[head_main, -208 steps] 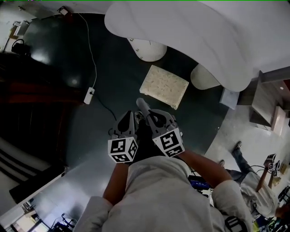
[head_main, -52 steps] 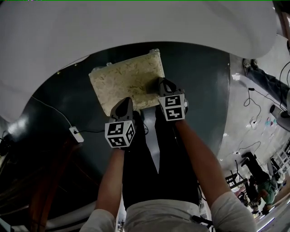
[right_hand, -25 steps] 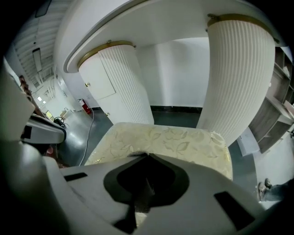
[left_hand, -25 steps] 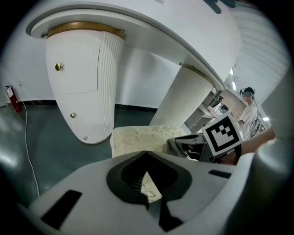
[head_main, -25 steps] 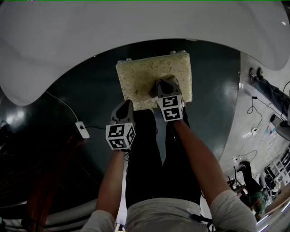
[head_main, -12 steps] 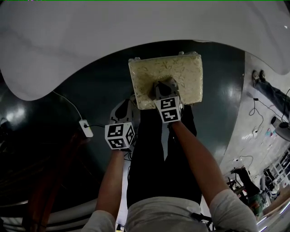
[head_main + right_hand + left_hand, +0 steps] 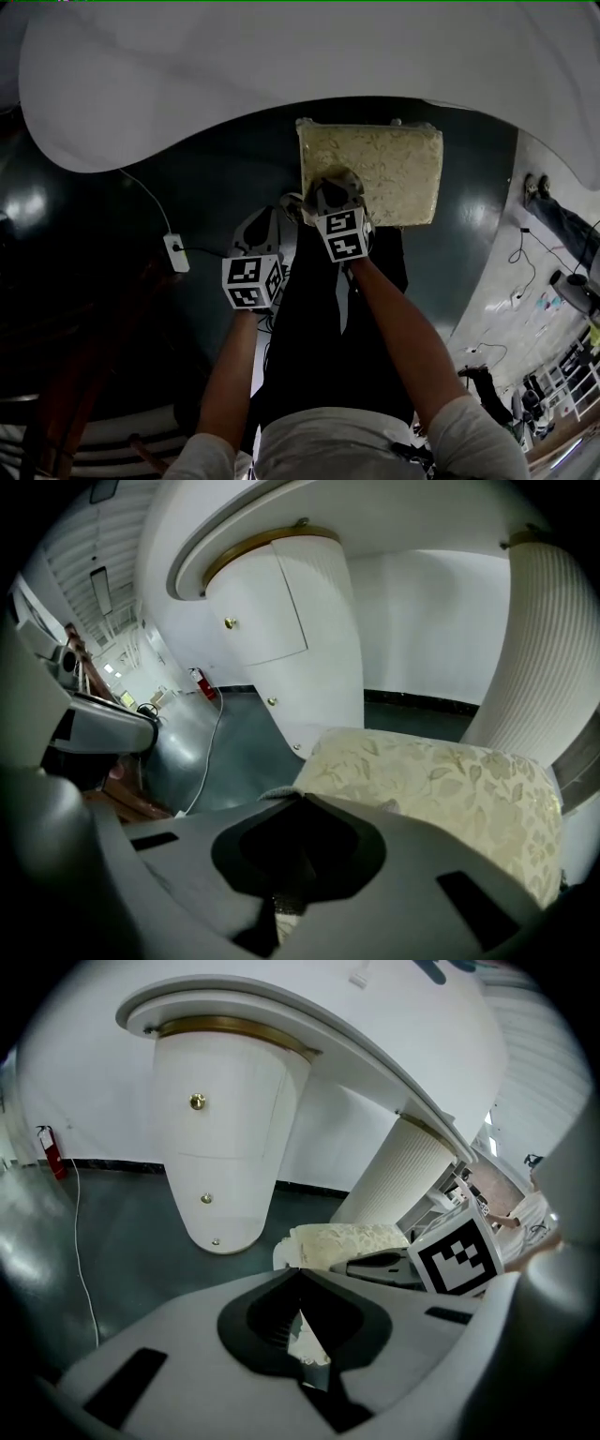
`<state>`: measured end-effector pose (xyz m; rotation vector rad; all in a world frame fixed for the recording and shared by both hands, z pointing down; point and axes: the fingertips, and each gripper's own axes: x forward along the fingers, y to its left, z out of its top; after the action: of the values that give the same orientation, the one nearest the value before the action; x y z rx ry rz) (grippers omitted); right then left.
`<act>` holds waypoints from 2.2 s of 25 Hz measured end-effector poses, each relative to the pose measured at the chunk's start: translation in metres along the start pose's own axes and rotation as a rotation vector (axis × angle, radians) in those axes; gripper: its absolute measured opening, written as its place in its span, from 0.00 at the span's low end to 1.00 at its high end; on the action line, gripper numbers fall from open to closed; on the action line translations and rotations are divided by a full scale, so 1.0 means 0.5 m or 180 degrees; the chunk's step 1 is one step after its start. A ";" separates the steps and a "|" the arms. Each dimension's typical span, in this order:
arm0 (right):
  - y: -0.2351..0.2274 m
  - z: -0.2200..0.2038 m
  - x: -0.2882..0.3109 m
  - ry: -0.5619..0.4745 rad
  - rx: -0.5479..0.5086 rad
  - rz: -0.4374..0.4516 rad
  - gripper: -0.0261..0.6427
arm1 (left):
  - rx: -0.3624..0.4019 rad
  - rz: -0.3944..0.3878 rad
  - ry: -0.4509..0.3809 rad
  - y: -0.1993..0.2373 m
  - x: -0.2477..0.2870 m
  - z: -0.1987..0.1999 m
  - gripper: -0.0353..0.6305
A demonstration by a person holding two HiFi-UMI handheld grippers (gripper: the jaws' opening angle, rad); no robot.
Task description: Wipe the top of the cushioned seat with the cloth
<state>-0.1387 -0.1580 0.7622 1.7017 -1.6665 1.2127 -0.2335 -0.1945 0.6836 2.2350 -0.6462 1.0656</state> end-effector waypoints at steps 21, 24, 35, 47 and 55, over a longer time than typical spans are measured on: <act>0.061 0.061 0.086 0.0087 -0.0297 -0.0111 0.06 | -0.0033 -0.0109 -0.0114 0.086 -0.026 0.004 0.07; 0.053 0.078 0.092 0.0124 -0.0201 -0.0210 0.06 | -0.0095 -0.0115 -0.0146 0.107 -0.028 0.011 0.07; -0.017 0.155 0.105 0.0067 -0.0230 -0.0318 0.06 | -0.0289 -0.0018 -0.0204 0.106 -0.014 0.041 0.07; -0.053 0.170 0.072 0.0114 -0.0500 -0.0178 0.06 | -0.0427 0.0132 -0.0255 0.078 -0.006 0.076 0.07; -0.118 0.153 0.051 0.0085 -0.0365 -0.0196 0.06 | -0.0310 0.0065 -0.0180 0.020 0.041 0.100 0.07</act>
<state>-0.0651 -0.2256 0.7593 1.6477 -1.6236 1.0856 -0.2021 -0.2388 0.6773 2.1856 -0.7306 0.9628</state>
